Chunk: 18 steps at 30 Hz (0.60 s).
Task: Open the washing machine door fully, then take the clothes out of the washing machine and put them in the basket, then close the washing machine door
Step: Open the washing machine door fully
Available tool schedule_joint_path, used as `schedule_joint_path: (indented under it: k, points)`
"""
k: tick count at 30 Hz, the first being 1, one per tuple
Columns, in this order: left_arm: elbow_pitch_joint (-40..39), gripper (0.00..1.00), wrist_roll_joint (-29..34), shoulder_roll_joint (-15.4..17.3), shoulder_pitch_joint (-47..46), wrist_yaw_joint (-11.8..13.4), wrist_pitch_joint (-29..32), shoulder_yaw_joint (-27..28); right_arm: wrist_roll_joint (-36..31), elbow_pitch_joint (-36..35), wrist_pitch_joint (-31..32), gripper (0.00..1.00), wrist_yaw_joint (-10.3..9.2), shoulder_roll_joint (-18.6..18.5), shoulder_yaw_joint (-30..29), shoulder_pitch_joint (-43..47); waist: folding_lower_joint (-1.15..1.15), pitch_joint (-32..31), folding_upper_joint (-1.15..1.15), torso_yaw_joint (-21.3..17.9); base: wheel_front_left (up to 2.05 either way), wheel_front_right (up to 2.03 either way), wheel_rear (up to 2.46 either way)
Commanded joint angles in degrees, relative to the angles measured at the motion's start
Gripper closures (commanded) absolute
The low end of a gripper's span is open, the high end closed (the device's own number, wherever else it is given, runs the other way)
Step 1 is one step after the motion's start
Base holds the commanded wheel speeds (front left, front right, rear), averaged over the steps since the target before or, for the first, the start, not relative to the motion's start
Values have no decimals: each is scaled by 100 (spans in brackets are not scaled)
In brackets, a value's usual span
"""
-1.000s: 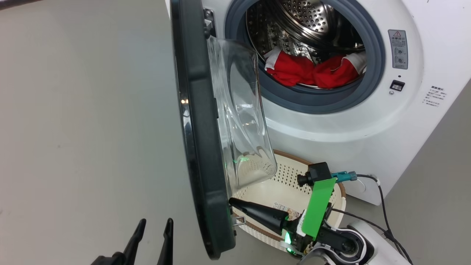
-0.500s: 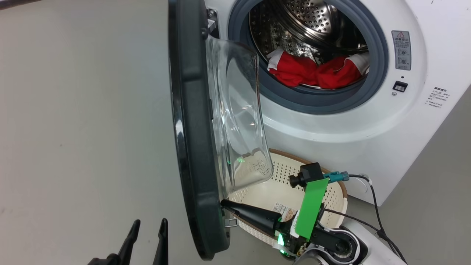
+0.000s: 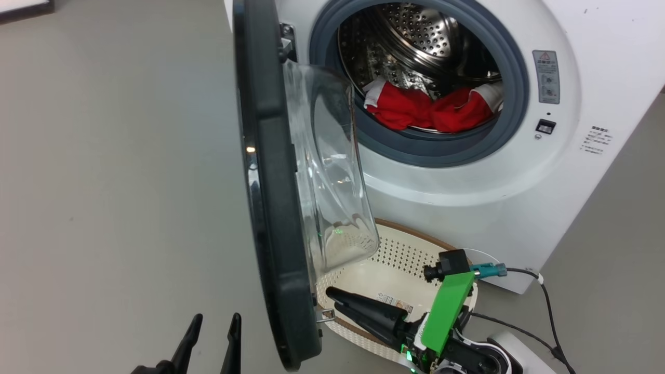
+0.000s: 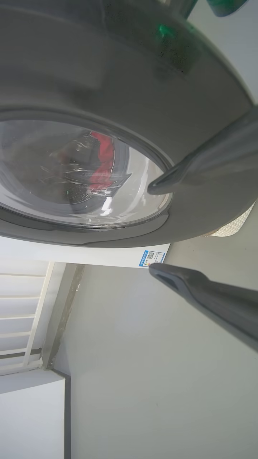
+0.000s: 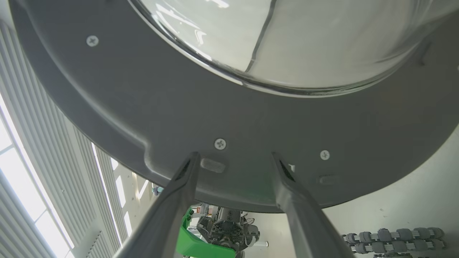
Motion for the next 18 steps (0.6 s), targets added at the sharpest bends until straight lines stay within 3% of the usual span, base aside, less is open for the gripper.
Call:
schedule_joint_path:
  k: [1,12,18]
  points:
    - [-110,0,54,45,-59,-41,-70,195,-67,-110,-50,0,45,73,5,-19,0,-18,0,-73,0,0,0]
    - [-76,0,46,45,-23,-68,-70,256,-573,149,-270,0,45,-128,-481,554,0,-63,0,-278,0,0,0]
    - [-85,0,12,45,-33,-63,-70,267,-1398,259,-1081,0,45,-483,-412,670,0,-30,0,-339,0,0,0]
